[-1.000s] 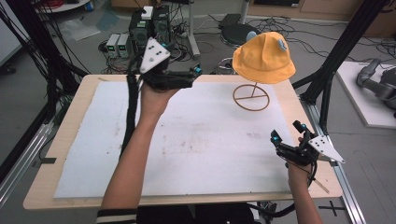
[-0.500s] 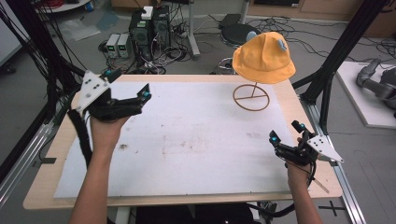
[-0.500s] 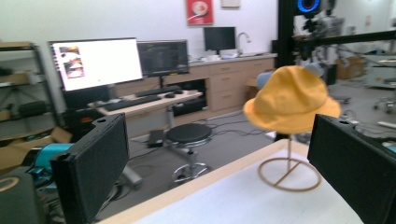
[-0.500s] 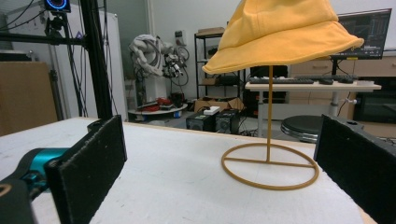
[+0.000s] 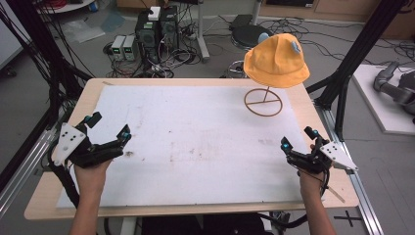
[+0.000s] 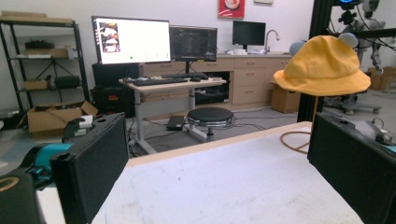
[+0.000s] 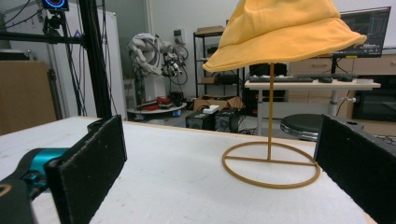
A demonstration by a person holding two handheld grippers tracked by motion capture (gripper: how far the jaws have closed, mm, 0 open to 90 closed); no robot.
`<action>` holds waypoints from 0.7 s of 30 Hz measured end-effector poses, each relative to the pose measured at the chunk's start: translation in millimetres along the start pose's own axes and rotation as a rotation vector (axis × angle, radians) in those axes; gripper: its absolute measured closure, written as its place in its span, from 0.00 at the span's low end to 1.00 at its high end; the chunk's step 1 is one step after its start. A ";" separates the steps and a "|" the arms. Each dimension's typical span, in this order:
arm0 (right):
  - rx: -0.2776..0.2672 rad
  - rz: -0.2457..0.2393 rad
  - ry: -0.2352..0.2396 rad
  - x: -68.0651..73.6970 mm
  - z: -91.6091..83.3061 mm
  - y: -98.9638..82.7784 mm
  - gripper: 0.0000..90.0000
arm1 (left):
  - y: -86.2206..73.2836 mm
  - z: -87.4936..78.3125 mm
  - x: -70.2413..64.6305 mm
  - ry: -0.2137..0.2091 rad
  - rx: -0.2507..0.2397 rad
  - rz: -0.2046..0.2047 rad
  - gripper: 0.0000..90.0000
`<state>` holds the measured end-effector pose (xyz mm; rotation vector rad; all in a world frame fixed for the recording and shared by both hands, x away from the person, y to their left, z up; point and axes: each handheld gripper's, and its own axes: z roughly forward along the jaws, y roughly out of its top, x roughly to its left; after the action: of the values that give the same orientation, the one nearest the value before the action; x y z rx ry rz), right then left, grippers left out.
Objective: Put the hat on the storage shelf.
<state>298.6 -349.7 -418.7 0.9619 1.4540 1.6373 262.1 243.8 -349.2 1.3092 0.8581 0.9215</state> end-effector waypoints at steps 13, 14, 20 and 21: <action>0.055 -0.039 0.010 6.2 -1.7 -5.3 0.02 | -51.6 -6.9 20.9 0.030 0.029 -0.021 0.07; 0.061 -0.043 0.011 6.6 -2.0 -5.6 0.02 | -53.2 -6.6 21.8 0.028 0.031 -0.032 0.07; 0.063 -0.050 0.018 9.2 -5.5 -5.3 0.02 | -55.1 -5.2 19.8 0.014 0.030 -0.032 0.07; 0.061 -0.051 0.023 10.2 -6.5 -5.2 0.02 | -55.3 -4.8 18.9 0.012 0.030 -0.033 0.07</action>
<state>288.4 -343.1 -423.7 0.9349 1.5397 1.5796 269.1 261.1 -404.7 1.3124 0.9031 0.8942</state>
